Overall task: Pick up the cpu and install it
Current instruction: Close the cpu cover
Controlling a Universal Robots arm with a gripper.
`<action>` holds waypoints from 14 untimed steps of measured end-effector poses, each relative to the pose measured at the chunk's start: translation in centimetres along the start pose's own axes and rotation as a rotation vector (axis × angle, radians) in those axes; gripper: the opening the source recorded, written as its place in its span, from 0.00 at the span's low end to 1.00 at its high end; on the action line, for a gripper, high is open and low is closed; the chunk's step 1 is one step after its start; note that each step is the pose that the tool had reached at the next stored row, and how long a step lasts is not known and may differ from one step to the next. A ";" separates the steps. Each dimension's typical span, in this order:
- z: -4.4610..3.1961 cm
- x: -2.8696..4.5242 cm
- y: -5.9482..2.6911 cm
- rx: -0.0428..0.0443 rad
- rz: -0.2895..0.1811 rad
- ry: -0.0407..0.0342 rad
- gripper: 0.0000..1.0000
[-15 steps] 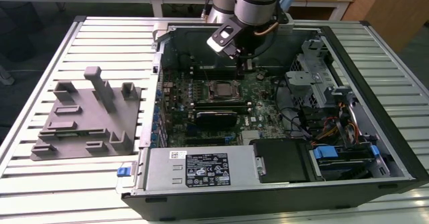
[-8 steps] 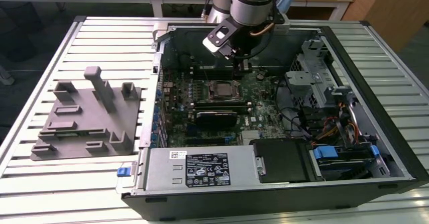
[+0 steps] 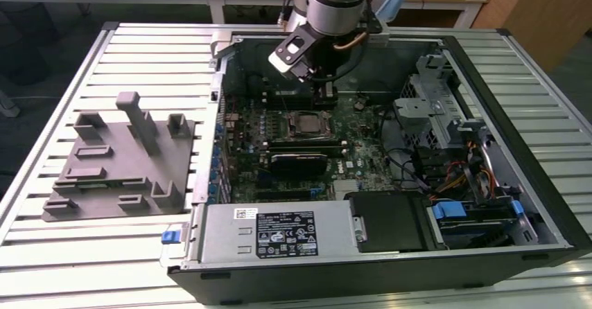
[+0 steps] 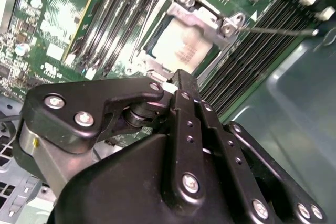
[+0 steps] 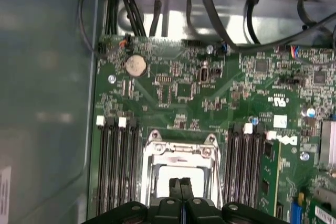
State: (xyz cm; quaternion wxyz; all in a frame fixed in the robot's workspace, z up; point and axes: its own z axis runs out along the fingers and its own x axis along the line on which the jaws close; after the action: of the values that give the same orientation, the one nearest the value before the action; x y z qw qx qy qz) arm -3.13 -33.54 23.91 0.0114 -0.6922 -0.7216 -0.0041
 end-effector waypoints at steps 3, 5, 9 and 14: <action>0.13 0.01 -0.40 0.0000 0.000 -0.0001 0.11; 0.35 0.01 -0.56 0.0001 0.000 -0.0001 0.11; 0.82 0.02 -0.94 0.0000 0.000 0.0000 0.11; 1.24 0.03 -1.31 0.0001 -0.001 -0.0001 0.11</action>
State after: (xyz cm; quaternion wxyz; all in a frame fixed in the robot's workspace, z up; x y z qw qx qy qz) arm -4.45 -33.54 22.68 0.0114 -0.6920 -0.7218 -0.0040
